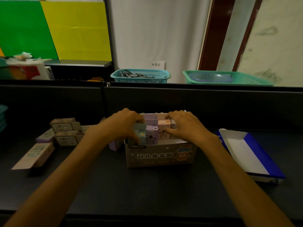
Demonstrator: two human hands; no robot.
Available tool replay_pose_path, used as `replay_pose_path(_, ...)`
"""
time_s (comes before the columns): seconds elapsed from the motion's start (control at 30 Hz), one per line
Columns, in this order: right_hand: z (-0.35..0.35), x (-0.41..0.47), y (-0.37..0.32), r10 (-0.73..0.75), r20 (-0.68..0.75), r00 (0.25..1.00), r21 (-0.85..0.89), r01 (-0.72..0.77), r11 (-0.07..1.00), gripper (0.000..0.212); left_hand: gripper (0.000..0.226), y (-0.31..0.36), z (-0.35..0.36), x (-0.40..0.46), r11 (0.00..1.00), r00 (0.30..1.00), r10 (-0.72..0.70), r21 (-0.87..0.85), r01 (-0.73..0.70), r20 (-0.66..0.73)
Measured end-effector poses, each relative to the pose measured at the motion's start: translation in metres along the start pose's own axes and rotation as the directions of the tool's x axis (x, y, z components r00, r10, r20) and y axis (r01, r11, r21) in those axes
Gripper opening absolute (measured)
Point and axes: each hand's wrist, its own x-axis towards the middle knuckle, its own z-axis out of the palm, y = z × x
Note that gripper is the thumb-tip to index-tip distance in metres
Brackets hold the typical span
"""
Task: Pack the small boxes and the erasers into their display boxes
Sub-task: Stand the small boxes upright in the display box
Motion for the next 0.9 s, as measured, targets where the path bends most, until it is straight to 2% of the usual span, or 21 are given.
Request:
replay_pose_path(0.23,-0.001,-0.003,0.001,0.000,0.017,1.000,0.029,-0.001,1.000,0.044,0.043,0.006,0.013,0.003,0.960,0.999,-0.015,0.279,0.000,0.050)
replay_pose_path(0.37,-0.002,-0.004,0.001,-0.008,0.015,1.000,0.036,0.007,0.999,0.044,0.043,0.008,0.013,0.003,0.958,0.997,-0.044,0.287,0.024,0.066)
replay_pose_path(0.53,0.000,-0.003,0.002,-0.011,0.011,1.000,0.037,0.011,0.999,0.046,0.042,0.010,0.008,-0.002,0.990,0.995,-0.044,0.137,0.031,0.093)
replay_pose_path(0.77,0.000,0.004,-0.004,-0.049,-0.012,0.999,0.005,0.049,0.999,0.051,0.051,-0.004,-0.009,-0.014,0.989,0.983,-0.085,0.104,0.103,-0.164)
replay_pose_path(0.9,0.004,0.009,-0.012,-0.069,-0.009,0.998,-0.010,0.069,0.998,0.052,0.059,-0.018,-0.016,-0.025,0.961,0.954,-0.189,0.154,0.228,-0.232)
